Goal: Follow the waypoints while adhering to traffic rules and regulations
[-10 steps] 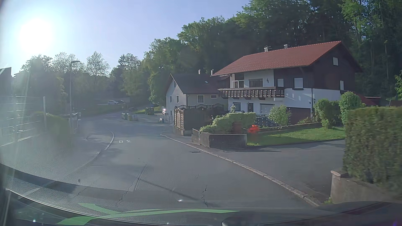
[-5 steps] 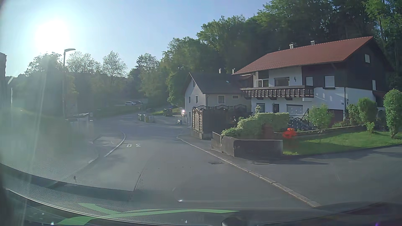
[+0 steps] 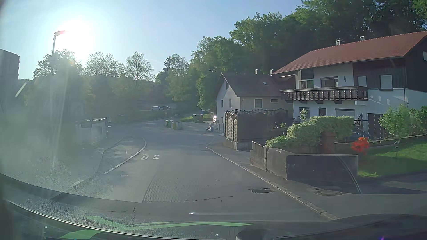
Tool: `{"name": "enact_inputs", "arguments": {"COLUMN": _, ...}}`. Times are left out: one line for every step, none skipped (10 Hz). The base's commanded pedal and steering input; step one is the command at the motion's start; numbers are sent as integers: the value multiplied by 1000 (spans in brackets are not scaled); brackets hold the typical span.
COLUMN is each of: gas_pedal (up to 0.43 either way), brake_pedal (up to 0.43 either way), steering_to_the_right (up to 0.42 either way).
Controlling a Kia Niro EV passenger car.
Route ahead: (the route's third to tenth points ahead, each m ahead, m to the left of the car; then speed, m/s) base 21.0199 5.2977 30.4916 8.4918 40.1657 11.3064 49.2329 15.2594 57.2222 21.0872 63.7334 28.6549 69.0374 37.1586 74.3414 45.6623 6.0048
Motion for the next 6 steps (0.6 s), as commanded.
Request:
{"name": "enact_inputs", "arguments": {"gas_pedal": 0, "brake_pedal": 159, "steering_to_the_right": -106}}
{"name": "enact_inputs", "arguments": {"gas_pedal": 0, "brake_pedal": 159, "steering_to_the_right": -101}}
{"name": "enact_inputs", "arguments": {"gas_pedal": 0, "brake_pedal": 152, "steering_to_the_right": -97}}
{"name": "enact_inputs", "arguments": {"gas_pedal": 0, "brake_pedal": 134, "steering_to_the_right": -94}}
{"name": "enact_inputs", "arguments": {"gas_pedal": 0, "brake_pedal": 116, "steering_to_the_right": -91}}
{"name": "enact_inputs", "arguments": {"gas_pedal": 0, "brake_pedal": 104, "steering_to_the_right": -85}}
